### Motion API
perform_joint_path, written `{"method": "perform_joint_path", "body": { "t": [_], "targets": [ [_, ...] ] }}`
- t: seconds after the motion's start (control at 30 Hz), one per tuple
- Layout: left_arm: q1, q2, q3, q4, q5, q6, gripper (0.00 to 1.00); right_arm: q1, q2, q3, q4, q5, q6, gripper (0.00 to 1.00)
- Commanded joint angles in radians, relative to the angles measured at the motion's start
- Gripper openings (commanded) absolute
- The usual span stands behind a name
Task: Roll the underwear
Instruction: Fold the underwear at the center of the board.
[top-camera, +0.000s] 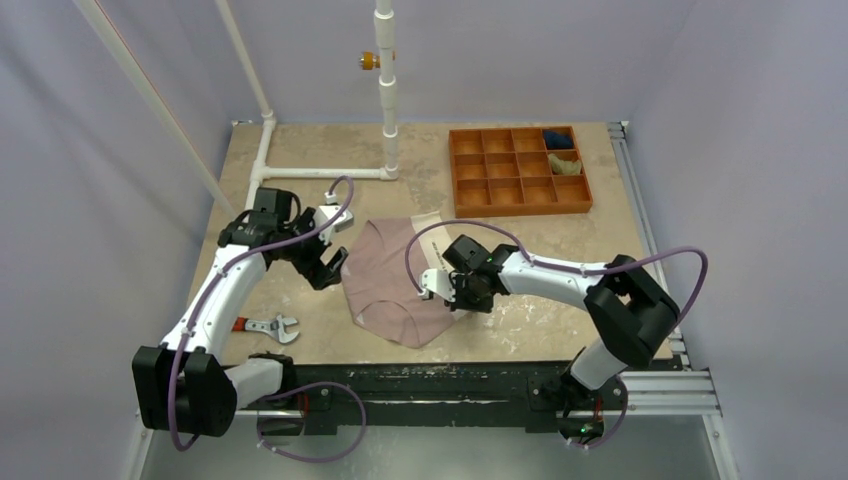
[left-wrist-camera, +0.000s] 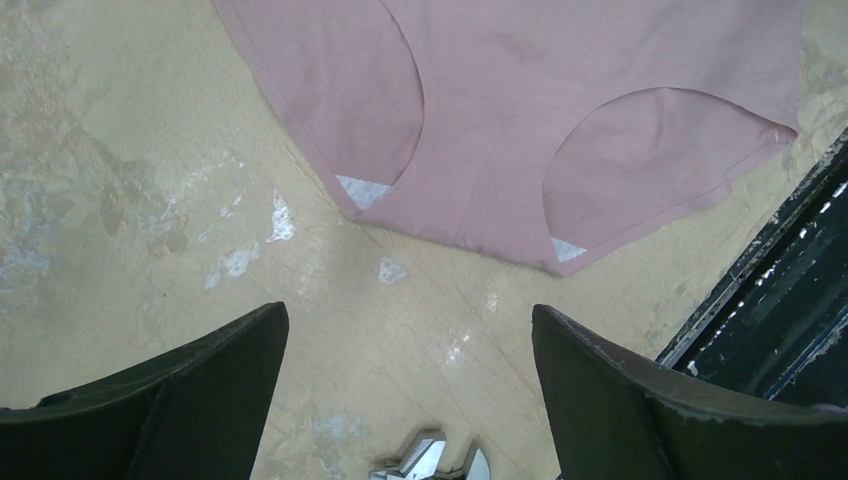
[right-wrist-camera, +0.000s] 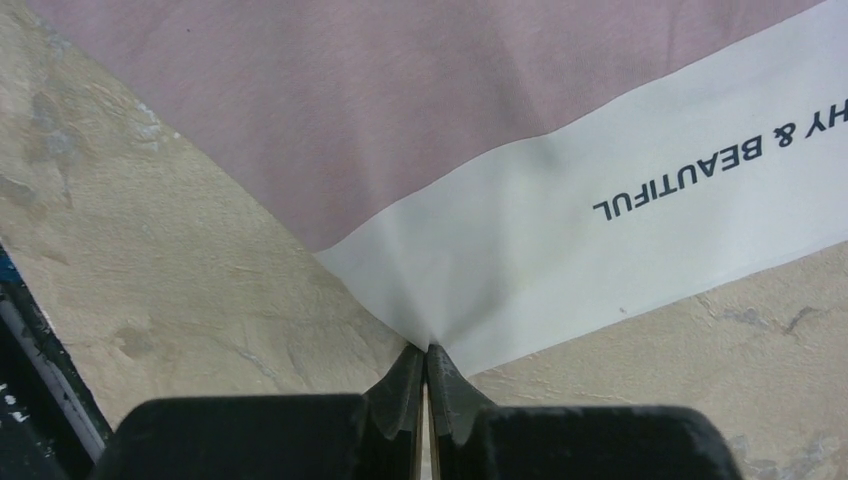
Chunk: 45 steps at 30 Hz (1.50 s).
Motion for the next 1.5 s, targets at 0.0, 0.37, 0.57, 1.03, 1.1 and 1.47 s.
{"method": "perform_joint_path", "body": {
  "t": [0.0,0.37,0.57,1.03,1.1,1.47],
  "targets": [
    [-0.007,-0.054,-0.053,0.035,0.099,0.048,0.91,-0.003,0.031,0.057,-0.103,-0.147,0.022,0.0],
    [-0.381,-0.234,-0.231,0.157,-0.06,0.076,0.88,-0.057,0.143,0.234,-0.239,-0.414,0.033,0.0],
    [-0.614,-0.195,-0.222,0.189,-0.134,0.048,0.84,-0.125,0.23,0.354,-0.348,-0.466,-0.02,0.0],
    [-0.975,0.111,-0.101,0.28,-0.253,-0.097,0.79,-0.167,0.313,0.427,-0.467,-0.458,-0.071,0.0],
    [-1.003,0.158,-0.086,0.304,-0.272,-0.129,0.78,-0.167,0.316,0.43,-0.466,-0.459,-0.068,0.0],
    [-1.143,0.293,-0.068,0.359,-0.468,-0.238,0.71,-0.173,0.328,0.447,-0.475,-0.458,-0.067,0.0]
  ]
}}
